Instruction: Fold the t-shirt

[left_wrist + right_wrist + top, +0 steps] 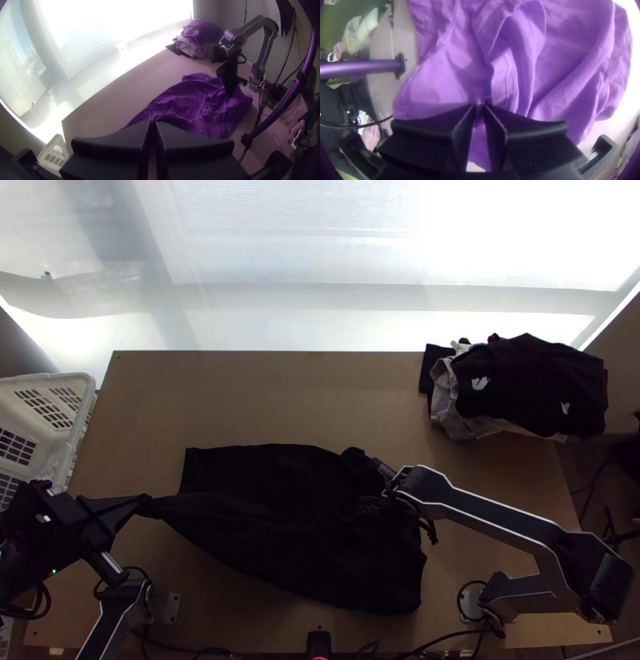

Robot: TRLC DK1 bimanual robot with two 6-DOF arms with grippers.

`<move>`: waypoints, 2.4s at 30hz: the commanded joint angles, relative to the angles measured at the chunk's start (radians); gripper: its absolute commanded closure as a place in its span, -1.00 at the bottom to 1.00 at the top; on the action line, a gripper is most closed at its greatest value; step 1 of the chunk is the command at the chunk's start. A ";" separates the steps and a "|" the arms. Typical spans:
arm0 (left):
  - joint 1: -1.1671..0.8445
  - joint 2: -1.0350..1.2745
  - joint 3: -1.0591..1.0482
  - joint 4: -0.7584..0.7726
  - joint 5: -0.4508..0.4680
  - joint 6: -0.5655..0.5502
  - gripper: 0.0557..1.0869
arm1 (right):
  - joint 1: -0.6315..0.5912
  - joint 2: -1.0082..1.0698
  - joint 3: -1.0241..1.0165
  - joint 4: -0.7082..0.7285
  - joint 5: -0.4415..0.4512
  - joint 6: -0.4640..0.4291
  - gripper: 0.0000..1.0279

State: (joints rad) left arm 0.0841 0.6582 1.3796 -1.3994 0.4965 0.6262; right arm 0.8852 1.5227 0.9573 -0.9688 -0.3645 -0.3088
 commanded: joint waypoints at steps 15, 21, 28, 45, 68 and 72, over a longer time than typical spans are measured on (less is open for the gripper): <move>0.023 0.066 0.142 0.023 -0.013 -0.026 0.93 | -0.184 -0.381 0.538 -0.407 -0.017 -0.046 0.95; 0.040 0.149 0.423 0.028 -0.012 -0.071 0.92 | -0.276 -0.493 0.859 -0.439 -0.001 -0.032 0.95; 0.043 0.202 0.793 0.103 -0.012 -0.269 0.92 | -0.526 -0.588 1.189 -0.424 0.006 0.011 0.95; 0.120 -0.029 0.211 0.582 -0.010 -0.393 0.92 | -0.813 -0.733 0.900 -0.059 -0.140 0.151 0.95; 0.080 1.031 0.061 1.065 -0.139 -0.135 0.93 | -0.701 0.363 0.778 0.384 0.124 -0.073 0.95; 0.026 1.156 0.150 1.071 -0.220 -0.075 0.93 | -0.677 0.465 0.899 0.426 0.196 -0.069 0.95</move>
State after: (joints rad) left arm 0.1848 1.5642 1.4300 -0.3614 0.3706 0.4847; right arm 0.1783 1.7641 1.6985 -0.6064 -0.2741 -0.3679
